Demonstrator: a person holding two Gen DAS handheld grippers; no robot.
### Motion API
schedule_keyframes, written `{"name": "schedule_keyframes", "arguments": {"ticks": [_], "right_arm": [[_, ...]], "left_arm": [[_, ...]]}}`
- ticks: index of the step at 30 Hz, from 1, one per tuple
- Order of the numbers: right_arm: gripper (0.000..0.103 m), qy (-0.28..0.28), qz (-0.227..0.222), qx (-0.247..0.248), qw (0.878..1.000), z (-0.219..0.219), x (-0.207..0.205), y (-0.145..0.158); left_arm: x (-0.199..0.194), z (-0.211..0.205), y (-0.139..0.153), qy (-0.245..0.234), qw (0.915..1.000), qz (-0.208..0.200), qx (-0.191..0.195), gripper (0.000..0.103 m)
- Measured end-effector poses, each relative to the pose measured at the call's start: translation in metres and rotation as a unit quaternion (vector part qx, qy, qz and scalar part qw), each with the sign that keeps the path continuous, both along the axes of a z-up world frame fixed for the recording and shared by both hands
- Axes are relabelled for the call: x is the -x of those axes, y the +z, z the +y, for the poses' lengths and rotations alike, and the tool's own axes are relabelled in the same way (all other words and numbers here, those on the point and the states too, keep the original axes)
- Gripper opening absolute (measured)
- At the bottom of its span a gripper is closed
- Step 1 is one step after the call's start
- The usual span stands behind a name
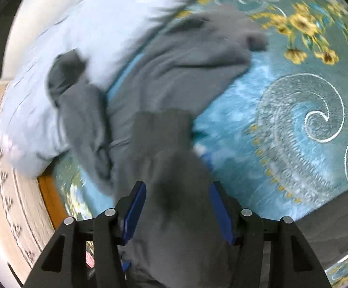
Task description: Fold clothes
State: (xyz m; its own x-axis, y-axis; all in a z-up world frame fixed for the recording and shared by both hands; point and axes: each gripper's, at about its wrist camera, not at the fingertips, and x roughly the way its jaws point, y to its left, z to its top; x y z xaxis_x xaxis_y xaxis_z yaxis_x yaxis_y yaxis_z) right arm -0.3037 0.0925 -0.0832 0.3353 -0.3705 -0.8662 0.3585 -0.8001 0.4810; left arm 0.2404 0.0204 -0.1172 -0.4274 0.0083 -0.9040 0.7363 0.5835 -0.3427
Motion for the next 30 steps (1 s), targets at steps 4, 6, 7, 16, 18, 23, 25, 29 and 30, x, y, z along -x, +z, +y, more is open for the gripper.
{"name": "schedule_keyframes", "arguments": {"ticks": [4,6,7,16,18,23,25,29,30], "right_arm": [[0.071,-0.002,-0.047,-0.005,0.999,-0.011,0.002,-0.031],[0.071,-0.012,-0.045,-0.026,0.999,-0.013,-0.003,-0.044],[0.071,-0.022,-0.05,-0.034,0.998,-0.012,-0.005,-0.051],[0.02,-0.048,-0.09,0.017,0.995,-0.008,-0.019,-0.048],[0.013,-0.045,-0.086,0.056,0.994,-0.006,-0.009,-0.027],[0.012,-0.029,0.002,0.132,0.991,0.011,0.047,0.044],[0.012,-0.065,0.053,0.139,0.987,0.032,0.08,0.069],[0.012,-0.127,0.128,0.093,0.979,0.079,0.137,0.079],[0.012,-0.136,0.129,0.072,0.98,0.087,0.145,0.07]], "left_arm": [[-0.002,0.002,0.002,0.003,0.9999,-0.008,-0.007,0.047],[-0.004,0.003,0.003,0.007,0.9998,-0.012,-0.011,0.047],[-0.005,0.004,0.003,0.008,0.9998,-0.014,-0.014,0.047],[-0.006,0.005,0.005,0.017,0.9996,-0.012,-0.019,0.048],[-0.005,0.003,0.006,0.018,0.9997,-0.01,-0.016,0.048],[-0.004,-0.004,0.009,0.01,0.9999,-0.009,-0.007,0.048],[-0.003,-0.011,0.011,0.006,0.9999,-0.011,-0.005,0.048],[-0.002,-0.009,0.012,0.006,0.9998,-0.016,-0.007,0.048],[-0.002,-0.008,0.011,0.006,0.9998,-0.018,-0.008,0.048]]}}
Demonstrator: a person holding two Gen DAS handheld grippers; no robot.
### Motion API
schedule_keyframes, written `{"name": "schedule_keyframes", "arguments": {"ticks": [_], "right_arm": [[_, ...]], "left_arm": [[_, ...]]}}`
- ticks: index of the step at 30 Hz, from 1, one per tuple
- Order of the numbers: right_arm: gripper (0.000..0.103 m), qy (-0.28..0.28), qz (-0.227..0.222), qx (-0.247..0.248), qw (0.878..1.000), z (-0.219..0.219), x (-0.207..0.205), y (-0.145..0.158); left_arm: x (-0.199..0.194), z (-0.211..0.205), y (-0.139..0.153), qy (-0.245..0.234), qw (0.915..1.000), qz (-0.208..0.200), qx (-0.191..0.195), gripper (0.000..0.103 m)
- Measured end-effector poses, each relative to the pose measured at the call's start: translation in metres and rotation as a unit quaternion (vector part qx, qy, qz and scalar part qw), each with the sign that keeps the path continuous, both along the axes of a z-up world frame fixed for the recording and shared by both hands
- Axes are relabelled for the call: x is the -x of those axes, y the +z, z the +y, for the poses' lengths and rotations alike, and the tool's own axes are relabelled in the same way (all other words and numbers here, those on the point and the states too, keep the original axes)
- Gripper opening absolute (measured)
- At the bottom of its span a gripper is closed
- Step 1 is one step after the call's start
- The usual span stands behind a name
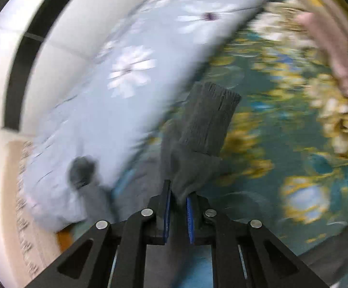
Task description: Fold clothes
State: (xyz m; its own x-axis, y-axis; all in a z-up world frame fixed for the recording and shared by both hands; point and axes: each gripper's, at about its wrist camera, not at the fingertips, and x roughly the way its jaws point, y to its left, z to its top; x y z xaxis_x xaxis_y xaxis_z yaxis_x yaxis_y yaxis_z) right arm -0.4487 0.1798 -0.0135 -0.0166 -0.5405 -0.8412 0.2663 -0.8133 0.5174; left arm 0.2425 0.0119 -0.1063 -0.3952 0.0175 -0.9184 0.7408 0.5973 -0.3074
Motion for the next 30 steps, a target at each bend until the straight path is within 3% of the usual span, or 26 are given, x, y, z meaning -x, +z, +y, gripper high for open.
{"name": "schedule_keyframes", "arguments": {"ticks": [4,6,10,15,18,22,26,30], "right_arm": [[0.012,-0.027,-0.045,-0.08,0.995,0.019,0.007,-0.052],[0.012,-0.047,-0.063,-0.088,0.993,0.029,0.004,-0.066],[0.012,-0.043,-0.071,-0.092,0.992,0.031,-0.003,-0.071],[0.012,-0.039,-0.077,-0.099,0.991,0.036,-0.003,-0.065],[0.012,-0.042,-0.081,-0.101,0.991,0.034,-0.003,-0.065],[0.012,-0.057,-0.089,-0.098,0.99,0.032,-0.004,-0.069],[0.015,-0.084,-0.105,-0.098,0.986,0.032,-0.005,-0.072],[0.015,-0.114,-0.125,-0.091,0.981,0.032,-0.005,-0.08]], "left_arm": [[-0.002,-0.005,0.011,-0.004,0.9999,0.004,0.01,0.048],[0.004,-0.016,0.018,-0.009,0.9994,0.006,0.032,0.048],[-0.005,-0.039,0.027,-0.023,0.9983,-0.012,0.052,0.049],[-0.007,-0.067,0.003,-0.067,0.9974,-0.005,0.026,0.054],[-0.002,-0.075,-0.017,-0.077,0.9945,0.07,0.002,0.054],[0.004,-0.086,-0.024,-0.117,0.9898,0.081,-0.006,0.054],[-0.004,-0.087,-0.036,-0.068,0.9929,0.096,-0.018,0.054],[-0.002,-0.085,-0.039,-0.053,0.9941,0.094,-0.013,0.061]]}}
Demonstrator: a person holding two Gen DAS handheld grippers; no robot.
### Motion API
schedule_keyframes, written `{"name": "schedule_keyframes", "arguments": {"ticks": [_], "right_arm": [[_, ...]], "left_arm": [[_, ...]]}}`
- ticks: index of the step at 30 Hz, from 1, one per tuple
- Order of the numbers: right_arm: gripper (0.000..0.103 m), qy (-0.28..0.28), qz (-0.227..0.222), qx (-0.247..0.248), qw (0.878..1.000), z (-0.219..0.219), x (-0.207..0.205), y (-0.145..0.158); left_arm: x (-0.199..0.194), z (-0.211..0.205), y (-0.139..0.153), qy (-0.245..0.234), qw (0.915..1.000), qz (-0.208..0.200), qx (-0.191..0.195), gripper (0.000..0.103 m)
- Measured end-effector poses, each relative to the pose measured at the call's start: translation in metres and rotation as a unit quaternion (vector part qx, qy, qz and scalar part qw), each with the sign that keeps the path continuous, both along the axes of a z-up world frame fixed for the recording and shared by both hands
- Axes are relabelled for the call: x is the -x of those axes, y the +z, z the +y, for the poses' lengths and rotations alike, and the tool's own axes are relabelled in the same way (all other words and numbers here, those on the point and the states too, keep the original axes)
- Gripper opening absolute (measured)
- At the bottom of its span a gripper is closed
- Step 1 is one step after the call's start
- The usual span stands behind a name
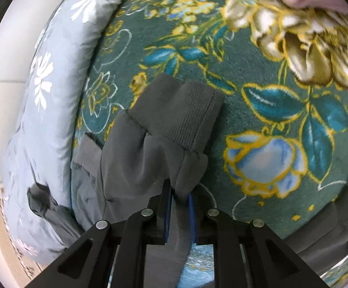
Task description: Fold clothes
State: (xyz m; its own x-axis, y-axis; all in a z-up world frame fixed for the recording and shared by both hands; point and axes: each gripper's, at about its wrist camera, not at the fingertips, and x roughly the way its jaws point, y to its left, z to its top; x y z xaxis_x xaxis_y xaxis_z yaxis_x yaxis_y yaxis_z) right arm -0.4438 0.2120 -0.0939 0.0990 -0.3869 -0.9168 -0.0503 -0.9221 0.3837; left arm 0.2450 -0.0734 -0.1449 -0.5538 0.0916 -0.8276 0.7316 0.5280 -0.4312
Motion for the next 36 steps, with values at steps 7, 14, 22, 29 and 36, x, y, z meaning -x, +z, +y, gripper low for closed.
{"name": "schedule_keyframes", "arguments": {"ticks": [7,14,22,29,36], "right_arm": [[0.02,-0.028,-0.007,-0.009,1.0,0.002,0.001,-0.006],[0.033,-0.031,0.002,0.017,0.999,0.002,0.001,0.002],[0.01,0.001,0.018,0.056,0.998,-0.016,0.002,0.029],[0.008,0.07,0.141,0.179,0.971,-0.005,0.0,0.127],[0.008,0.079,0.052,0.004,0.996,0.033,-0.002,0.036]], "left_arm": [[0.005,-0.001,0.011,-0.007,0.9997,-0.014,0.017,0.054],[0.008,0.0,0.02,-0.03,0.9981,-0.046,0.03,0.028],[0.021,-0.001,0.055,-0.042,0.9918,-0.07,0.098,0.008],[-0.022,0.026,0.108,0.041,0.9782,-0.04,0.2,0.007],[-0.032,0.026,0.069,0.035,0.9863,-0.084,0.138,0.007]]}}
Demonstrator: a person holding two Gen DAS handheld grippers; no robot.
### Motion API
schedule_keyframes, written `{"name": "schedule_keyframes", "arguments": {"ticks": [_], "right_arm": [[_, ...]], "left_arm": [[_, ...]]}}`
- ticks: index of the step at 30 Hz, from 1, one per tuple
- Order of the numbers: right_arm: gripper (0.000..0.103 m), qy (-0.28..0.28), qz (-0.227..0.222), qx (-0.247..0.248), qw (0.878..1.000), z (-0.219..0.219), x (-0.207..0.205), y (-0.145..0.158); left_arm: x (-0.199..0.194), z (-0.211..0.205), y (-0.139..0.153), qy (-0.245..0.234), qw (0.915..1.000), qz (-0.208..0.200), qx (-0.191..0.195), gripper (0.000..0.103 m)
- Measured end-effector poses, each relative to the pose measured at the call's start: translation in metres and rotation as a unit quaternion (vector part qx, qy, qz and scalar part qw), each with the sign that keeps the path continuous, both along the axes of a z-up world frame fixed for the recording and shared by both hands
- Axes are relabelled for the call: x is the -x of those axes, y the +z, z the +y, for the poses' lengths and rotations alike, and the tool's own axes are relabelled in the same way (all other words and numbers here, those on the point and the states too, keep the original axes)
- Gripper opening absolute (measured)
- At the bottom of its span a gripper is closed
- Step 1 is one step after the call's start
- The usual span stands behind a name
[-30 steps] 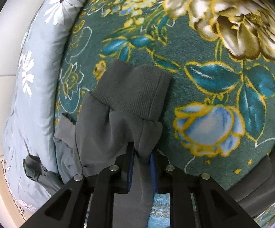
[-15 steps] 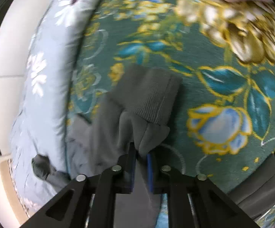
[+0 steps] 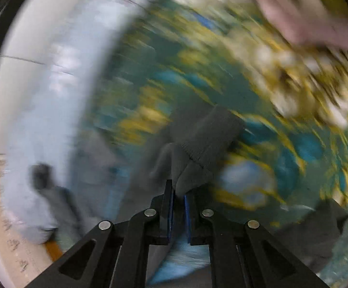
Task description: Fold clothes
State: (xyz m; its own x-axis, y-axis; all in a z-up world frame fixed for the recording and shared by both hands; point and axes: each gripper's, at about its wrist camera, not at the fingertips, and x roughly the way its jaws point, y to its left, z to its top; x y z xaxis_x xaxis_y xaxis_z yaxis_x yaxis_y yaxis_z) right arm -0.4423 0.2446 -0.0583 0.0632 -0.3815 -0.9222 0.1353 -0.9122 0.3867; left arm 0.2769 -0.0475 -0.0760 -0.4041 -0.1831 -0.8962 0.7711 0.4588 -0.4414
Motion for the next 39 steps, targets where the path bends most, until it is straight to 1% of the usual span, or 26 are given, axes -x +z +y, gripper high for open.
{"name": "schedule_keyframes", "arguments": {"ticks": [1,3,5,7,9,10,11,12,13,14,16,17,18,19,22,24,25,27,29,31,33,34,36,37,39], "right_arm": [[0.008,-0.003,-0.012,-0.024,1.0,0.007,-0.002,-0.012],[0.008,-0.035,-0.018,-0.014,0.999,0.025,-0.008,-0.014],[0.008,-0.051,-0.015,0.003,0.999,0.033,-0.012,-0.006],[0.008,-0.045,0.0,0.036,0.998,0.033,-0.016,0.013],[0.008,-0.024,0.02,0.091,0.995,0.028,-0.021,0.044],[0.008,-0.014,0.029,0.11,0.993,0.024,-0.022,0.057],[0.008,0.003,0.051,0.138,0.989,0.022,-0.026,0.079],[0.008,0.012,0.065,0.153,0.986,0.022,-0.027,0.092],[0.008,0.016,0.079,0.167,0.983,0.021,-0.028,0.105],[0.008,0.016,0.087,0.173,0.981,0.022,-0.027,0.113],[0.008,0.012,0.098,0.168,0.981,0.028,-0.025,0.115],[0.008,0.013,0.1,0.147,0.984,0.03,-0.024,0.108],[0.008,0.018,0.091,0.106,0.99,0.029,-0.022,0.088],[0.008,0.016,0.075,0.078,0.994,0.03,-0.02,0.068],[0.01,-0.003,0.013,0.0,1.0,0.032,-0.016,0.006],[0.011,-0.015,-0.007,-0.033,0.999,0.031,-0.019,-0.017],[0.011,-0.019,-0.01,-0.044,0.999,0.031,-0.021,-0.022],[0.012,-0.021,-0.009,-0.05,0.998,0.032,-0.021,-0.021],[0.015,-0.025,-0.005,-0.051,0.998,0.033,-0.019,-0.014],[0.023,-0.03,0.001,-0.053,0.998,0.036,-0.018,-0.005],[0.04,-0.046,0.022,-0.062,0.997,0.04,-0.012,0.008],[0.042,-0.06,0.033,-0.065,0.995,0.043,-0.009,0.013],[0.044,-0.089,0.047,-0.055,0.993,0.048,-0.003,0.026],[0.044,-0.094,0.05,-0.04,0.994,0.045,-0.003,0.03],[0.046,-0.077,0.042,0.001,0.996,0.025,-0.001,0.033]], "left_arm": [[0.002,-0.001,0.001,-0.008,1.0,-0.006,-0.001,0.007],[0.003,-0.001,0.01,-0.014,0.9998,-0.004,0.012,0.007],[0.002,0.004,0.023,-0.02,0.9993,0.005,0.033,0.007],[0.003,0.01,0.041,-0.033,0.9977,0.015,0.058,0.007],[0.005,0.019,0.057,-0.037,0.9945,0.039,0.091,0.007],[0.002,0.026,0.067,-0.032,0.9919,0.055,0.11,0.007],[0.003,0.029,0.072,-0.025,0.9896,0.066,0.125,0.007],[-0.002,0.04,0.079,-0.014,0.9874,0.075,0.138,0.007],[-0.004,0.044,0.081,-0.004,0.9865,0.078,0.144,0.007],[-0.007,0.047,0.077,0.007,0.9867,0.076,0.143,0.007],[-0.013,0.052,0.069,0.029,0.987,0.07,0.142,0.007],[-0.016,0.052,0.062,0.035,0.9887,0.064,0.131,0.007],[-0.014,0.048,0.054,0.038,0.9906,0.059,0.117,0.007],[-0.013,0.043,0.045,0.041,0.9923,0.055,0.103,0.007],[-0.001,0.023,0.023,0.038,0.9961,0.044,0.066,0.007],[0.011,0.007,0.016,0.022,0.9981,0.034,0.048,0.007],[0.018,-0.002,0.015,0.007,0.9987,0.026,0.043,0.007],[0.023,-0.012,0.013,-0.014,0.9993,0.014,0.033,0.007],[0.025,-0.018,0.009,-0.03,0.9992,0.003,0.024,0.008],[0.021,-0.016,0.006,-0.03,0.9994,0.0,0.019,0.008],[0.018,-0.012,0.003,-0.022,0.9996,0.0,0.017,0.008],[0.017,-0.01,0.001,-0.017,0.9997,0.001,0.016,0.008],[0.015,-0.008,-0.001,-0.009,0.9999,0.0,0.014,0.008],[0.016,-0.009,-0.002,-0.007,0.9999,0.0,0.013,0.008],[0.017,-0.01,-0.004,-0.003,1.0,-0.001,0.009,0.008]]}}
